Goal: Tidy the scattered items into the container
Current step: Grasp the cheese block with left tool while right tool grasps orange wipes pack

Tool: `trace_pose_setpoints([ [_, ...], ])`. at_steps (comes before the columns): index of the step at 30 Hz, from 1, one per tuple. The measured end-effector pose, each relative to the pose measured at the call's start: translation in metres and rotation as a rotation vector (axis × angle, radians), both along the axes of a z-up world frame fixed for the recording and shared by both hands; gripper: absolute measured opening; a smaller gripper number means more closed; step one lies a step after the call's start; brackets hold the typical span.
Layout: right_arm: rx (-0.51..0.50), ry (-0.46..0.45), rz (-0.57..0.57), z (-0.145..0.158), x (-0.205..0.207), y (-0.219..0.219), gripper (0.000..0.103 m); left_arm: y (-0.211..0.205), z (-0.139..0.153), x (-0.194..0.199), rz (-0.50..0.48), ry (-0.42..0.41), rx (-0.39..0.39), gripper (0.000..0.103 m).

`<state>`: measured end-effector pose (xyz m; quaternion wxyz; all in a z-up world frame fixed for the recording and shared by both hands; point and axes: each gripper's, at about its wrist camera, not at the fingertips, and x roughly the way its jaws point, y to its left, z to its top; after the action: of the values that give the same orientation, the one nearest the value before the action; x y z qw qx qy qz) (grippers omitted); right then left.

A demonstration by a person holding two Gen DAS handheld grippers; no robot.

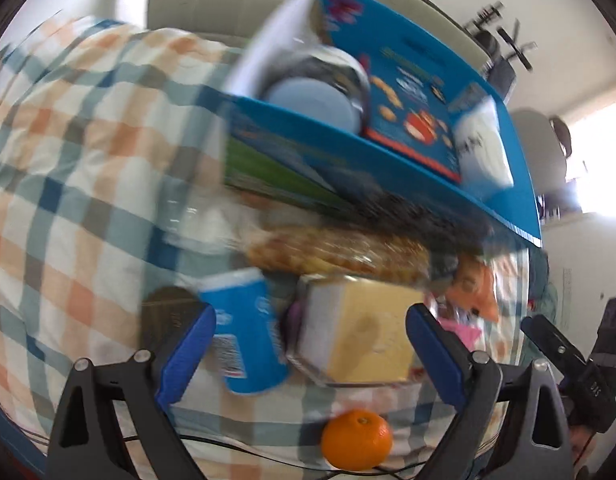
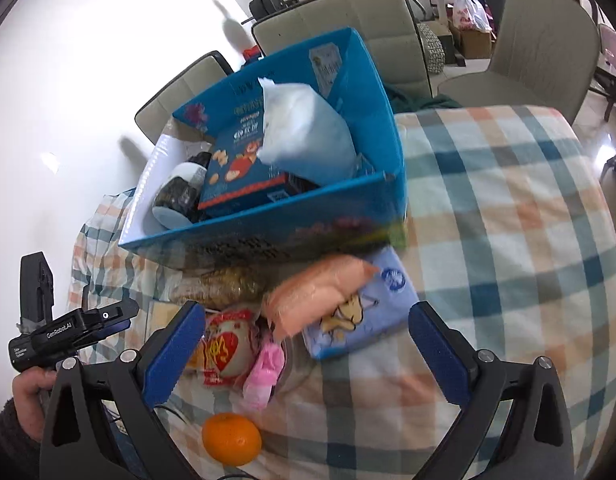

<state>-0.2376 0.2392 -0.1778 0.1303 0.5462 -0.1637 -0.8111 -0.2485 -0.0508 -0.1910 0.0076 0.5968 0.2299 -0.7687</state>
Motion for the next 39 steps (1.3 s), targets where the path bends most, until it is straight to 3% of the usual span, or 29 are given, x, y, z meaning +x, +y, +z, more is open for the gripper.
trace_pose_setpoints([
  [5,-0.019,-0.081,-0.104,-0.024,0.001,0.003,0.103,0.050,-0.019,-0.024,-0.128,-0.041,-0.084,0.098],
  [7,-0.013,-0.091,-0.136,-0.029,-0.006,0.003,0.097,0.056,-0.025,-0.031,-0.130,-0.037,-0.088,0.100],
  [9,-0.036,-0.122,-0.155,-0.037,-0.019,0.001,0.084,0.053,-0.028,-0.037,-0.098,-0.040,-0.082,0.099],
  [13,-0.030,-0.207,-0.190,-0.060,-0.041,-0.007,0.076,0.045,-0.031,-0.039,-0.067,-0.029,-0.058,0.078],
  [18,0.183,-0.135,-0.095,-0.056,-0.047,-0.038,0.062,0.040,-0.027,-0.034,-0.078,-0.022,-0.053,0.074],
  [21,0.217,-0.097,-0.071,-0.050,-0.039,-0.043,0.054,0.035,-0.022,-0.029,-0.062,-0.008,-0.037,0.074],
  [33,0.221,0.037,-0.056,-0.019,0.000,-0.030,0.039,0.009,0.013,-0.009,0.004,0.076,-0.002,0.065],
  [39,0.187,0.078,-0.069,-0.002,0.005,-0.023,0.032,0.008,0.031,-0.021,-0.005,0.128,0.009,0.063],
])
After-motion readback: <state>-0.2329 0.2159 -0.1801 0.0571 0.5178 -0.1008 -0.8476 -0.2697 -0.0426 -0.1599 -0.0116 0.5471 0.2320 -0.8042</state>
